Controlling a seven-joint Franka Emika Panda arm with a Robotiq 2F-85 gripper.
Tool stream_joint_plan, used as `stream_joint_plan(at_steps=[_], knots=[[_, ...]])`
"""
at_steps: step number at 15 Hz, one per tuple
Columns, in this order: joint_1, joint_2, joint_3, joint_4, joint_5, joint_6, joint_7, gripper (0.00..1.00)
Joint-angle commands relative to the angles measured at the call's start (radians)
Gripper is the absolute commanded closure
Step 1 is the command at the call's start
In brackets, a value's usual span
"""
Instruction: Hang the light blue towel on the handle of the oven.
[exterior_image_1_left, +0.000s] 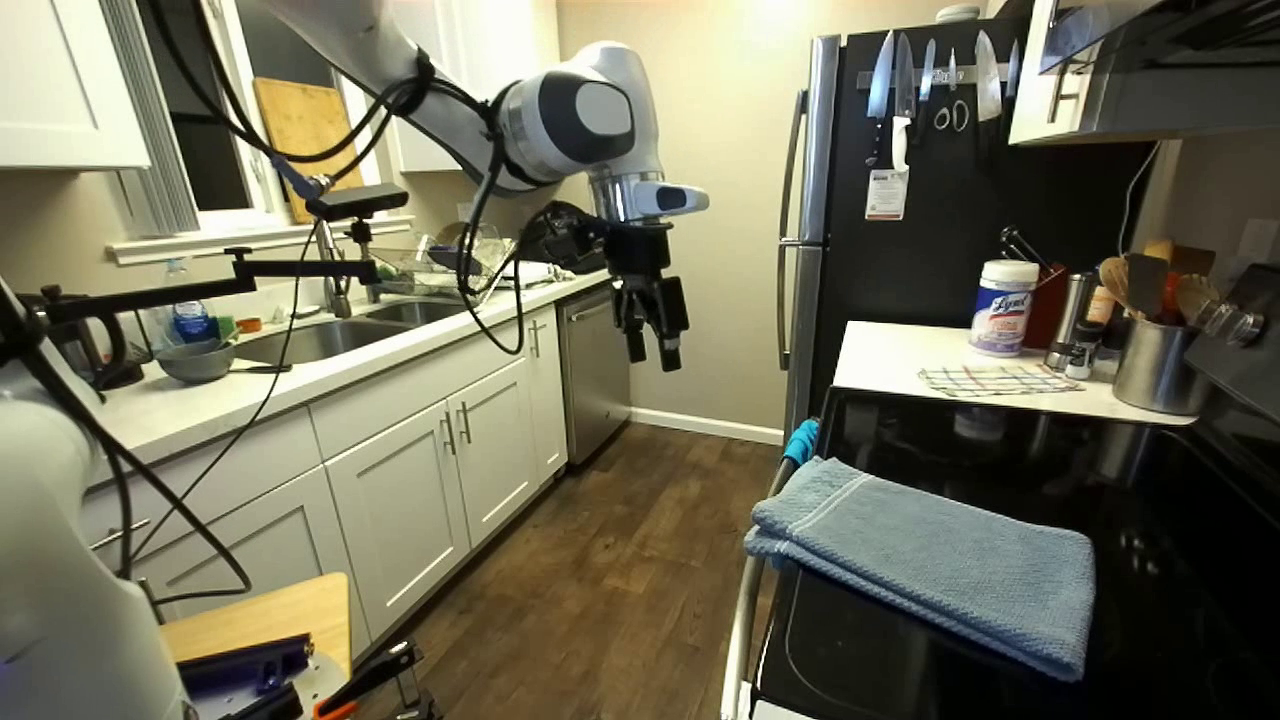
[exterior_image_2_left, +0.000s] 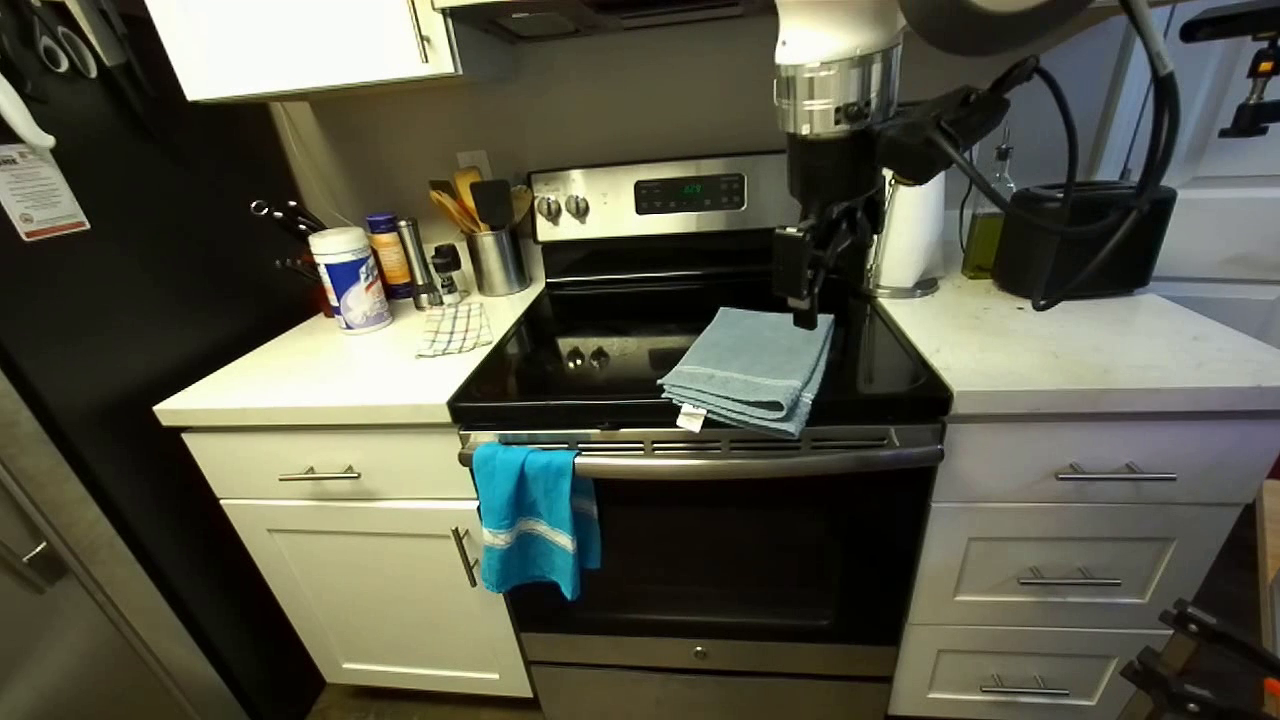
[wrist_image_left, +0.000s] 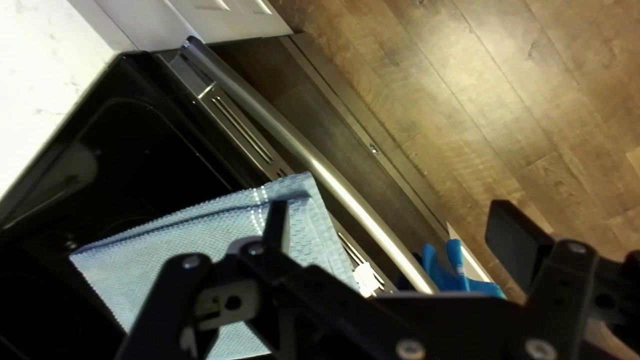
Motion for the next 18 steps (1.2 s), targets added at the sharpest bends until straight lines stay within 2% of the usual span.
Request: stream_joint_plan(at_steps=[1,3,7,12,16,18], knots=[[0.014,0.057,0.014,0.015,-0.146,-0.026,0.152,0.00],[0.028,0.093,0.013,0.014,-0.213,-0.027,0.193,0.00],[0.070,0.184,0.006,0.025,-0.367,-0.006,0.193,0.00],[0.126,0.301,-0.011,0.096,-0.554,-0.024,0.186,0.00],[0.143,0.368,-0.034,0.160,-0.634,-0.040,0.160,0.00],[0.136,0.351,-0.028,0.136,-0.597,-0.013,0.168,0.00]])
